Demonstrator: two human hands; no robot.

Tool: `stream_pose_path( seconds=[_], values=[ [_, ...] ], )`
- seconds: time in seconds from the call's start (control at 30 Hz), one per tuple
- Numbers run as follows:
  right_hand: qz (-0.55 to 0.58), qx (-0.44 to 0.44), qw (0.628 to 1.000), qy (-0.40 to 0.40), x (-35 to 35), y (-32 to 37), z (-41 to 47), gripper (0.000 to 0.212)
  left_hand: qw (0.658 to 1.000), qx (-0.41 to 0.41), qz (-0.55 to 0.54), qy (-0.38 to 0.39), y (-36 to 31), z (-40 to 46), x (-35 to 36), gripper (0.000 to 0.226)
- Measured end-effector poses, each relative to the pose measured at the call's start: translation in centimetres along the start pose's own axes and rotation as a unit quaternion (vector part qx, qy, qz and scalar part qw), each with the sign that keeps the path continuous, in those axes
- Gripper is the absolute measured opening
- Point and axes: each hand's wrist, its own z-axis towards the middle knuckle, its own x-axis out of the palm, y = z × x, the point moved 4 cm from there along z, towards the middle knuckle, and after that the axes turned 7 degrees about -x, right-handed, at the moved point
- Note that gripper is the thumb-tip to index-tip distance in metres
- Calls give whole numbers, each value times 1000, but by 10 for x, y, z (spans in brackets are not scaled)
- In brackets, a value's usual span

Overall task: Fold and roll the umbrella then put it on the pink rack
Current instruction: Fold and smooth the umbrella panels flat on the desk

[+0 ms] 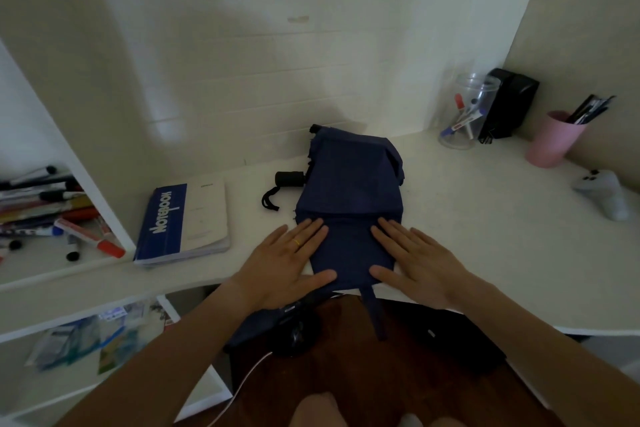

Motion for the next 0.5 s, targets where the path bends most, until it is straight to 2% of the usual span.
stream_pose_path(
  seconds=[0.07,0.13,0.23,0.3,0.33,0.4,0.5],
  values=[
    [31,6,999,11,-7,3,1,86,1000,-2,-11,10,0,1,-1,88],
    [126,38,991,-32,-25,2,3,80,1000,-2,-16,17,-1,3,-4,88],
    [225,97,929,-278,-64,-13,10,45,1000,0,-14,22,-3,3,-6,88],
    [265,164,869,-385,-83,-29,20,29,1000,0,-9,20,-4,4,-8,88],
    [304,201,844,-393,-90,-36,27,29,1000,2,-6,18,-4,4,-9,88],
    [399,251,812,-344,-94,-43,47,40,1000,4,-1,13,-5,5,-10,88],
    [504,248,780,-274,-92,-45,74,53,1000,7,1,6,-6,7,-13,89]
  ],
)
